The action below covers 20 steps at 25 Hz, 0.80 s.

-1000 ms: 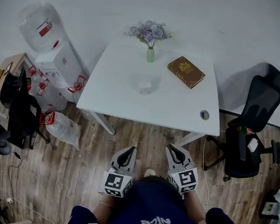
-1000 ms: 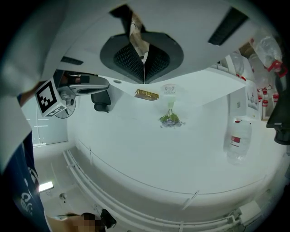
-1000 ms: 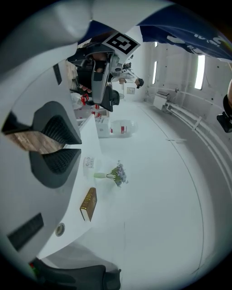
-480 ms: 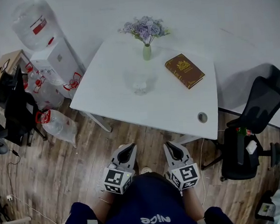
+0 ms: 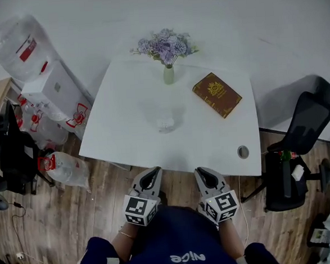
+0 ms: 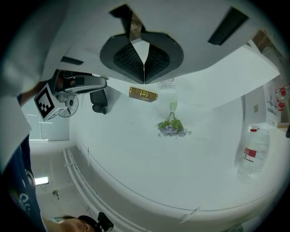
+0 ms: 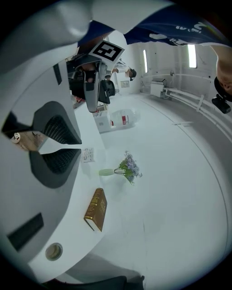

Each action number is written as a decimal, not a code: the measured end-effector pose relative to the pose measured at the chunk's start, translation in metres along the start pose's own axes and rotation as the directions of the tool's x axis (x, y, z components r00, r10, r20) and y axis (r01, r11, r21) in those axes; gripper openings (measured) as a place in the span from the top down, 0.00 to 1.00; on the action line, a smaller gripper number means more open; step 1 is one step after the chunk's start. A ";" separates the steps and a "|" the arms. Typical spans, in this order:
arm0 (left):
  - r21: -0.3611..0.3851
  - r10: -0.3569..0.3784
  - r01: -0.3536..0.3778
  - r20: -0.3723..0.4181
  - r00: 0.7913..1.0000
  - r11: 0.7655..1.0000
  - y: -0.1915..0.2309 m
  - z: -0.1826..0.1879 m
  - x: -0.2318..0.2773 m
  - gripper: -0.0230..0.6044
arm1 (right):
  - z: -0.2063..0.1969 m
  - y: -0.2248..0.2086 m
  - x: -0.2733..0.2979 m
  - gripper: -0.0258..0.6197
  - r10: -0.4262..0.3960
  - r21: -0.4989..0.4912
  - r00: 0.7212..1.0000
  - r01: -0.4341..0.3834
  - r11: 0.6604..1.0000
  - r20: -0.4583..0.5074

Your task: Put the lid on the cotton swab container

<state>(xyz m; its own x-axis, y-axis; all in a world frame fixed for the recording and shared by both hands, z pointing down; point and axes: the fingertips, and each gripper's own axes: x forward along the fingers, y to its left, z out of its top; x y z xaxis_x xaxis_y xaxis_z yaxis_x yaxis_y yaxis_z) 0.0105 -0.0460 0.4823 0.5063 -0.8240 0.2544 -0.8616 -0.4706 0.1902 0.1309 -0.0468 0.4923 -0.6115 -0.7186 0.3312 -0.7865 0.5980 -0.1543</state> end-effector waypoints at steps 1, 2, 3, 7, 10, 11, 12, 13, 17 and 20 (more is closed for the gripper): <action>0.004 -0.011 0.011 -0.001 1.000 1.000 0.010 0.004 0.008 0.93 | 0.004 -0.002 0.010 0.87 -0.006 0.006 1.000 0.006 1.000 -0.004; 0.010 -0.016 0.016 -0.003 1.000 1.000 0.019 0.008 0.015 0.93 | 0.007 -0.003 0.020 0.87 -0.008 0.011 1.000 0.008 1.000 -0.010; 0.018 -0.016 0.016 -0.005 1.000 1.000 0.029 0.011 0.022 0.93 | 0.010 -0.004 0.029 0.87 -0.008 0.017 1.000 0.009 1.000 -0.018; 0.049 -0.051 0.052 -0.024 0.998 0.997 0.063 0.019 0.046 0.93 | 0.027 -0.006 0.066 0.87 -0.015 0.045 1.000 0.015 0.999 -0.010; 0.072 -0.109 0.111 -0.031 0.994 0.991 0.081 0.026 0.062 0.93 | 0.031 -0.006 0.090 0.87 -0.027 0.046 0.999 0.028 0.999 -0.026; 0.079 -0.119 0.121 -0.032 0.992 0.990 0.088 0.028 0.065 0.93 | 0.031 -0.006 0.098 0.87 -0.032 0.047 0.999 0.034 0.998 -0.036; 0.084 -0.124 0.126 -0.035 0.992 0.988 0.095 0.030 0.069 0.93 | 0.031 -0.006 0.105 0.87 -0.039 0.049 0.998 0.041 0.998 -0.043; 0.088 -0.126 0.129 -0.037 0.991 0.988 0.101 0.032 0.071 0.93 | 0.032 -0.006 0.111 0.87 -0.046 0.054 0.998 0.049 0.997 -0.048; 0.077 -0.145 0.148 -0.038 0.989 0.986 0.120 0.036 0.075 0.93 | 0.036 -0.005 0.126 0.87 -0.055 0.081 0.997 0.058 0.995 -0.048; 0.080 -0.166 0.170 -0.051 0.985 0.982 0.130 0.035 0.081 0.93 | 0.036 -0.005 0.138 0.87 -0.074 0.083 0.996 0.078 0.993 -0.051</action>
<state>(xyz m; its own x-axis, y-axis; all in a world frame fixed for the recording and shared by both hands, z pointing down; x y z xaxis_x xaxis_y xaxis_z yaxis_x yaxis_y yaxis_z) -0.0616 -0.1850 0.4946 0.6437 -0.7172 0.2670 -0.7632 -0.6275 0.1543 0.0471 -0.1621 0.5051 -0.5462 -0.7419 0.3890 -0.8364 0.5086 -0.2044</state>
